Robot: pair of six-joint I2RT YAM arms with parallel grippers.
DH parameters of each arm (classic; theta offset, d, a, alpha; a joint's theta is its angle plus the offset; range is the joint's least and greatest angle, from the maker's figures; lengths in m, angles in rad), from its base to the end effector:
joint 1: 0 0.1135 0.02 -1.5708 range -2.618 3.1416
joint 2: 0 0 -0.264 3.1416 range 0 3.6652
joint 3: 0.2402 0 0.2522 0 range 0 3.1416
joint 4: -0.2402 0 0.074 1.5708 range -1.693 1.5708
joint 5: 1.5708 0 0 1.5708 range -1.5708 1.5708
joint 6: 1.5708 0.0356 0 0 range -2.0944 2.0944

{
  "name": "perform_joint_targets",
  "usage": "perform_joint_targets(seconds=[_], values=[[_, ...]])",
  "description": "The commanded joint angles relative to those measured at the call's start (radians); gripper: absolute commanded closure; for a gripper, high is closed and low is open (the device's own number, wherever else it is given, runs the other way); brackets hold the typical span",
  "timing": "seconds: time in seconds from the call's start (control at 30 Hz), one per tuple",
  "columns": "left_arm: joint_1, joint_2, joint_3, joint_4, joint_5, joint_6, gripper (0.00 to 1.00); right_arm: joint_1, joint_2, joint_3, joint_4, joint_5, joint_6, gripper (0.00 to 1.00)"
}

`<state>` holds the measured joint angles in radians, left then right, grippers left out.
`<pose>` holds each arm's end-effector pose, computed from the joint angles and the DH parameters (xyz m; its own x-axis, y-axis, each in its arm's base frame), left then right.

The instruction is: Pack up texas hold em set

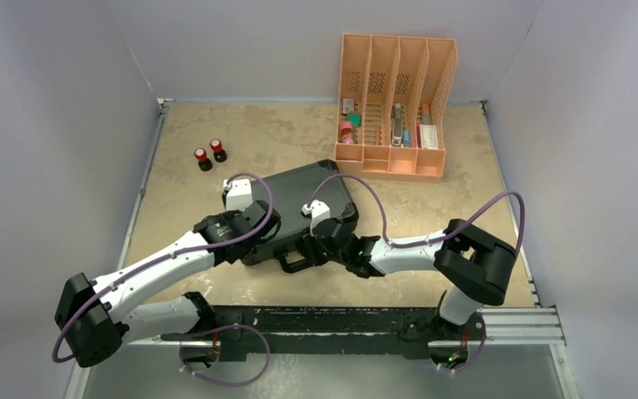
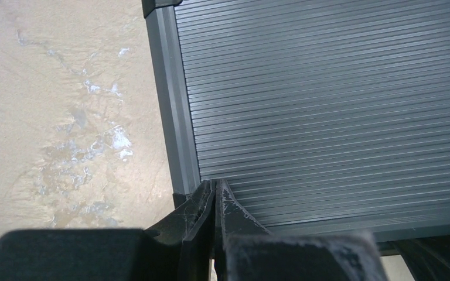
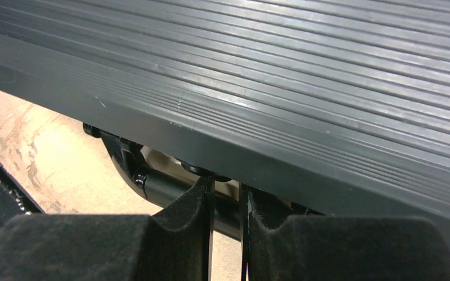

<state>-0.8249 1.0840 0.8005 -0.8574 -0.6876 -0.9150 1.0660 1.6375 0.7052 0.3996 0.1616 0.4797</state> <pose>0.1461 -0.1248 0.2436 -0.6837 -0.1625 -0.7114 -0.2523 0.9674 0.0215 0.1626 0.2824 0.1605 -0.5856 -0.1181 -0.8019 -0.5935 0.7362 0.3251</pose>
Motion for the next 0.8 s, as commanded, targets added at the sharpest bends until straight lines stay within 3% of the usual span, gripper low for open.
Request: perform_joint_targets(seconds=[0.0, 0.27, 0.53, 0.67, 0.77], values=[[0.003, -0.015, 0.033, 0.023, 0.021, 0.008, 0.98, 0.009, 0.090, 0.054, -0.046, 0.179, 0.004, 0.88], [0.003, 0.000, 0.042, 0.031, 0.022, 0.007, 0.99, 0.018, 0.152, 0.080, -0.045, 0.238, 0.012, 1.00], [0.003, 0.011, 0.064, 0.053, 0.035, 0.018, 0.99, 0.037, 0.170, 0.092, -0.047, 0.328, 0.030, 1.00], [0.003, 0.003, 0.088, 0.064, 0.029, 0.035, 0.99, 0.042, 0.094, 0.070, -0.037, 0.291, 0.016, 1.00], [0.003, -0.019, 0.121, 0.066, 0.001, 0.063, 0.97, 0.043, -0.048, 0.038, -0.037, 0.226, -0.013, 1.00]])
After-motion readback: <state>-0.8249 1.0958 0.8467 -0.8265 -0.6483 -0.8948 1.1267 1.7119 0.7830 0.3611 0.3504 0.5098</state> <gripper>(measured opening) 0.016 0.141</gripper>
